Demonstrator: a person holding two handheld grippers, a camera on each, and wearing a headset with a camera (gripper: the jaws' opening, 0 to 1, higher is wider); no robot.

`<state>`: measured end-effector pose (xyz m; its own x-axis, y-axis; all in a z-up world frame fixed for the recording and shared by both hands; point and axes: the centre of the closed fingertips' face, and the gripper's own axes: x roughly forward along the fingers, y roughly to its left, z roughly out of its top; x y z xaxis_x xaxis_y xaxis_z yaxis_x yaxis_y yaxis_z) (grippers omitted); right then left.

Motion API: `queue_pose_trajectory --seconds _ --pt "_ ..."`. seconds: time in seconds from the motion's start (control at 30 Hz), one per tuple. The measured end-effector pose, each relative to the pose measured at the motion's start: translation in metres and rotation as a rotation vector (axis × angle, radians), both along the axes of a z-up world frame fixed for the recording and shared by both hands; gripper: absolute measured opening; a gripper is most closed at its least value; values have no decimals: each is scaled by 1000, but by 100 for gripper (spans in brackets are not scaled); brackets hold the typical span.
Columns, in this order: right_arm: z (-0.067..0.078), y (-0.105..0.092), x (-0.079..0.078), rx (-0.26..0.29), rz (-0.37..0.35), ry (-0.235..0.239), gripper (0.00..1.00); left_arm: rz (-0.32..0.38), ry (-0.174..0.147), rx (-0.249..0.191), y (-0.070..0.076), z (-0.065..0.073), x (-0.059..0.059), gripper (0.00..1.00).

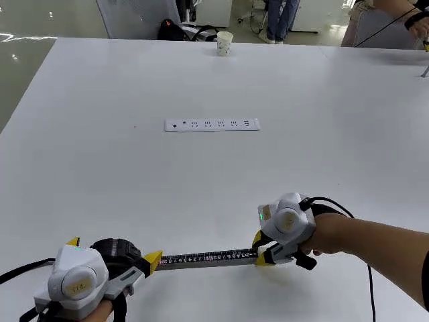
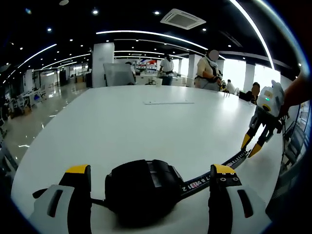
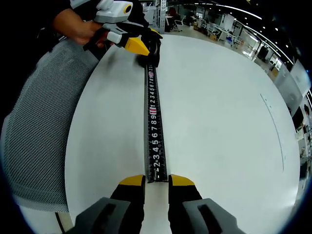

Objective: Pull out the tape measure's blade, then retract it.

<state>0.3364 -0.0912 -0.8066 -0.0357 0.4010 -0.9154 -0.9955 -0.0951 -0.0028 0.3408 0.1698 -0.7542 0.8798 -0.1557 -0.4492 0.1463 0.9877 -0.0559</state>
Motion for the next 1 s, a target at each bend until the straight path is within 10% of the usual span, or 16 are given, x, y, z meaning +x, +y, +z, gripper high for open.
queue_pose_trajectory --seconds 0.6,1.0 --pt "-2 0 1 -9 14 25 10 43 22 12 8 -5 -2 95" --pt "-3 1 2 -36 -33 42 10 78 86 -31 7 -16 -7 73"
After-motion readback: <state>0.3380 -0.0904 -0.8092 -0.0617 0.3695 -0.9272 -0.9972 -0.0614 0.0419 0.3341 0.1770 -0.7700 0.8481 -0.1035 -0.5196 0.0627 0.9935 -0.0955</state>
